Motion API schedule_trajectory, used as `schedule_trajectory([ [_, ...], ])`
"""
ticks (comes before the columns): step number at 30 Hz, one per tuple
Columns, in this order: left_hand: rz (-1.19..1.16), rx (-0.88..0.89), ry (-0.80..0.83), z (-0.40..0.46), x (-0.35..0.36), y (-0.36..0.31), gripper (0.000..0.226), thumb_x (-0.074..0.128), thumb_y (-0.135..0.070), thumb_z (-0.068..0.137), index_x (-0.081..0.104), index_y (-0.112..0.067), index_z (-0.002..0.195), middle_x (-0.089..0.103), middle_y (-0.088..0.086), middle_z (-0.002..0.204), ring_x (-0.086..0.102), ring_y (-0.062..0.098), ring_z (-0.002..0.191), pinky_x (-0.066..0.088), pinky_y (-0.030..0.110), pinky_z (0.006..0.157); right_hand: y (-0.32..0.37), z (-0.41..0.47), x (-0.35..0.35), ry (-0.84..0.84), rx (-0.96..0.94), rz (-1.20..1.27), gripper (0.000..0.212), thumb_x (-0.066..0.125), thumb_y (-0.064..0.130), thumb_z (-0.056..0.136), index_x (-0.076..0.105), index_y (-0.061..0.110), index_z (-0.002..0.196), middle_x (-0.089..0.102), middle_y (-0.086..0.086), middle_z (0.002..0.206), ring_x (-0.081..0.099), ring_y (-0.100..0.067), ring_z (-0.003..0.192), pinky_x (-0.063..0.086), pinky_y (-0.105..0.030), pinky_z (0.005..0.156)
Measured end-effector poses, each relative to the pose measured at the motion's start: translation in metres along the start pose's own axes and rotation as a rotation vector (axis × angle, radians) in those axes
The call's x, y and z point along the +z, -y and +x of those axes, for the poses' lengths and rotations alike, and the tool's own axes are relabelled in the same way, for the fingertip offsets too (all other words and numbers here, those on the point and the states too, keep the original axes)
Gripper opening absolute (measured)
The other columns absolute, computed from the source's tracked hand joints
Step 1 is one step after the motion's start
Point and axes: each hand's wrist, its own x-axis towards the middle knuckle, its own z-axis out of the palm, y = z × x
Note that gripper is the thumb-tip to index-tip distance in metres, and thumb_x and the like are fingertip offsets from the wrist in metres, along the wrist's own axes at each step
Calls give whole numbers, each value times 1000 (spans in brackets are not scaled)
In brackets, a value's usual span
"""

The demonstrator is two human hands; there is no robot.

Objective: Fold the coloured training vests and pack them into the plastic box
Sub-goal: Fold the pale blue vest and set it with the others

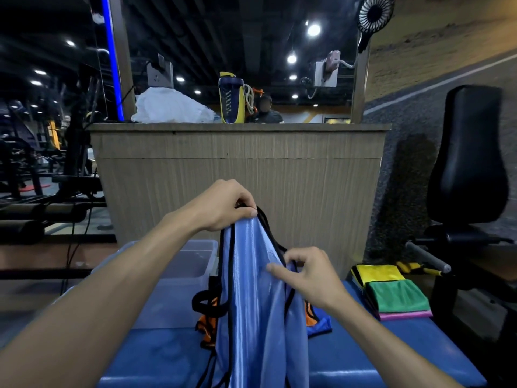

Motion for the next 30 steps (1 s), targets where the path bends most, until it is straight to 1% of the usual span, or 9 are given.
schedule_trajectory([
  [4, -10, -37, 3, -7, -4, 12, 10, 70, -30, 95, 79, -26, 97, 71, -20, 89, 60, -9, 82, 40, 10, 69, -7, -2, -23, 85, 16, 90, 51, 85, 38, 81, 43, 17, 59, 35, 11, 54, 30, -7, 55, 24, -26, 53],
  [8, -16, -47, -29, -15, -6, 21, 11, 69, -30, 96, 79, -26, 99, 74, -15, 93, 65, -2, 87, 50, 24, 78, -4, 0, -50, 210, 64, 203, 54, 87, 37, 77, 44, 7, 62, 35, -2, 61, 28, -16, 61, 19, -29, 54],
  [10, -14, -55, -80, -17, -8, 25, 13, 69, -29, 96, 79, -23, 101, 75, -14, 95, 63, -4, 87, 50, 20, 78, 0, -2, -63, 279, 71, 233, 48, 86, 31, 78, 47, 8, 61, 36, -2, 61, 29, -16, 60, 19, -29, 54],
  [13, -7, -70, -156, -19, -10, 32, 12, 69, -28, 96, 79, -21, 100, 71, -17, 89, 58, -11, 81, 40, 8, 70, 1, -8, -79, 356, 73, 219, 35, 84, 24, 81, 58, 12, 60, 46, 1, 58, 35, -13, 58, 23, -27, 53],
  [16, -25, -92, -209, -20, -10, 35, 12, 69, -26, 96, 79, -20, 98, 68, -20, 83, 58, -11, 79, 37, 7, 66, -8, -13, -86, 343, 85, 148, 34, 83, 23, 83, 61, 12, 60, 49, 5, 56, 39, -6, 55, 26, -23, 52],
  [20, -12, -100, -244, -22, -7, 36, 12, 68, -25, 97, 79, -19, 99, 69, -17, 88, 57, -6, 81, 38, 14, 71, -35, -14, -97, 239, 76, -101, 47, 83, 37, 81, 50, 14, 57, 37, 9, 52, 30, -5, 53, 24, -24, 50],
  [24, -10, -88, -298, -25, -5, 37, 12, 68, -24, 96, 79, -18, 99, 71, -13, 92, 56, -8, 81, 37, 9, 73, -60, -12, -103, 150, 2, -477, 49, 77, 48, 85, 57, 12, 60, 45, -8, 55, 30, -5, 52, 28, -26, 51],
  [28, -3, -84, -341, -27, -6, 37, 12, 68, -23, 96, 79, -17, 99, 68, -15, 90, 59, 2, 84, 45, 23, 79, -71, -10, -105, 149, -4, -615, 60, 75, 46, 88, 36, 17, 52, 29, 0, 49, 29, -12, 47, 23, -27, 49],
  [30, -3, -89, -352, -28, -8, 40, 12, 69, -22, 96, 79, -17, 100, 68, -15, 90, 60, 5, 86, 42, 22, 79, -78, -10, -106, 145, 6, -614, 62, 75, 44, 88, 32, 18, 52, 26, 4, 48, 29, -13, 46, 23, -28, 49],
])
